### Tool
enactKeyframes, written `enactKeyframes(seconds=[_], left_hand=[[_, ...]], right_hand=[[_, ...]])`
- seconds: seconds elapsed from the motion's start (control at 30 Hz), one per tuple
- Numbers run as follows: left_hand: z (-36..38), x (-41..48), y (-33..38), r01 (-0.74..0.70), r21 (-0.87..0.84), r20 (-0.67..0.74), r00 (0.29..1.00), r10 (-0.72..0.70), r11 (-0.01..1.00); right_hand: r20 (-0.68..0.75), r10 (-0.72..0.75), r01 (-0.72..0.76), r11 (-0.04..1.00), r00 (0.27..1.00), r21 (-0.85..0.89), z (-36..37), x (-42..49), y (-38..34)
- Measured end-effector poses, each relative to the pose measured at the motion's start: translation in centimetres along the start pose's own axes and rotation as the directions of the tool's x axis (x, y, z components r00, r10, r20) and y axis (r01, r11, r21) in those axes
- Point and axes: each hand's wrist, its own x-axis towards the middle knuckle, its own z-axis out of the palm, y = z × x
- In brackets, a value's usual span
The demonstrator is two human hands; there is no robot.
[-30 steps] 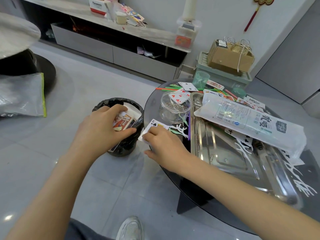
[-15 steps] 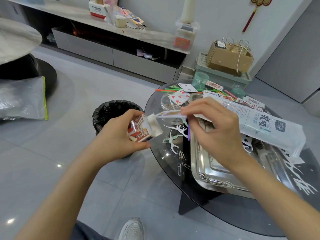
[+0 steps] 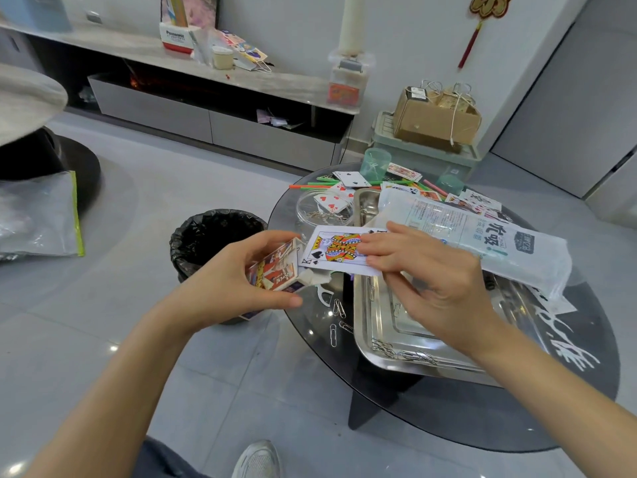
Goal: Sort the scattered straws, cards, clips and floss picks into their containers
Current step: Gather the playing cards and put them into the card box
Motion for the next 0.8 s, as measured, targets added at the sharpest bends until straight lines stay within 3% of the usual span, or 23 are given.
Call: enactKeyframes(seconds=[0.23,0.57,0.8], left_hand=[[1.0,0.2,1.0,-0.037,-0.035,0.046,0.998,0.039,0.999],[1.4,0.3,1.1,-0.002,-0.039,0.111,0.994,0.006,0.999],[1.8,0.6,0.7,0.029,0.047,0.114,0.993,-0.034,0.998]], right_hand=[[0.060,-0.051,0.053,0.998,0.997,-0.023,-0.8,-0.5,-0.2],[0.158,0.114,-0.155,0.948,0.981,0.278,-2.4,1.2,0.7],[0.318,0.204,-0.308,0.895,0.926,0.322,-3.6,2.7,1.4]])
